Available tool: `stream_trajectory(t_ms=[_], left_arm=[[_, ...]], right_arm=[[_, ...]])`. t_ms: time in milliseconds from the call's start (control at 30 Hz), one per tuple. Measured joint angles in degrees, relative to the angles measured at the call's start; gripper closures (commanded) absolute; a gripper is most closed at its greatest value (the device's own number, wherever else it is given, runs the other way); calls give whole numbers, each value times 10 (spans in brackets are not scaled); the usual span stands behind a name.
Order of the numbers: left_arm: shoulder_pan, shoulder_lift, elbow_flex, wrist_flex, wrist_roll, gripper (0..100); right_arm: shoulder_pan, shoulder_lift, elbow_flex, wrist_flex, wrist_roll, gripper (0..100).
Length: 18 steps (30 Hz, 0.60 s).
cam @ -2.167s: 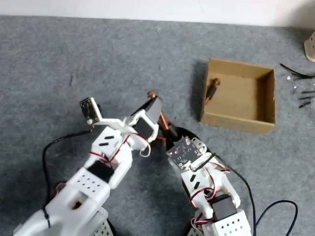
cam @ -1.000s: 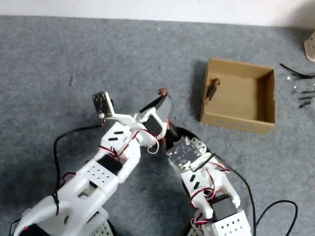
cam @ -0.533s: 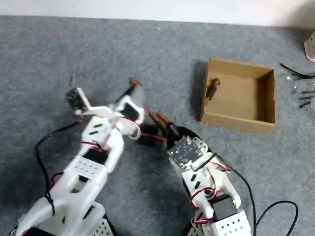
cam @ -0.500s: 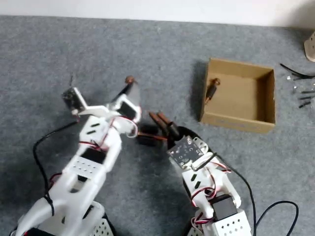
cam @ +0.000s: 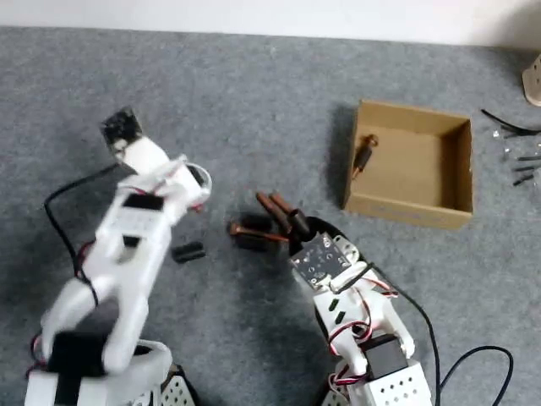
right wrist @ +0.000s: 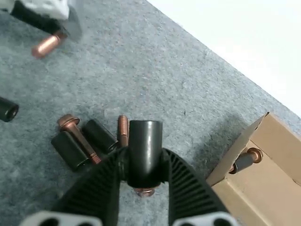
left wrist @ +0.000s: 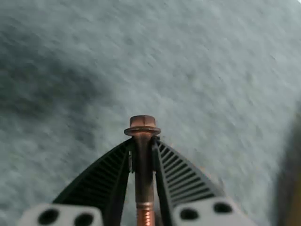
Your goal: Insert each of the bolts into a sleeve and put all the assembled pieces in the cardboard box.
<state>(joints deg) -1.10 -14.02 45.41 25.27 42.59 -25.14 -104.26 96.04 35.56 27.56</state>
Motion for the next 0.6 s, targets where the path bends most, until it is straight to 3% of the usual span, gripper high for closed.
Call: stream_trajectory(t_ms=[167, 467, 600], left_arm=[[-23, 134, -93, 12, 0, 995], [-25, 301, -288, 203, -1, 995], [-25, 339, -336, 230, 1, 995]], right_arm=[[4, 0, 0, 0, 0, 993], [15, 0, 0, 0, 0, 993], [15, 0, 0, 0, 0, 993]])
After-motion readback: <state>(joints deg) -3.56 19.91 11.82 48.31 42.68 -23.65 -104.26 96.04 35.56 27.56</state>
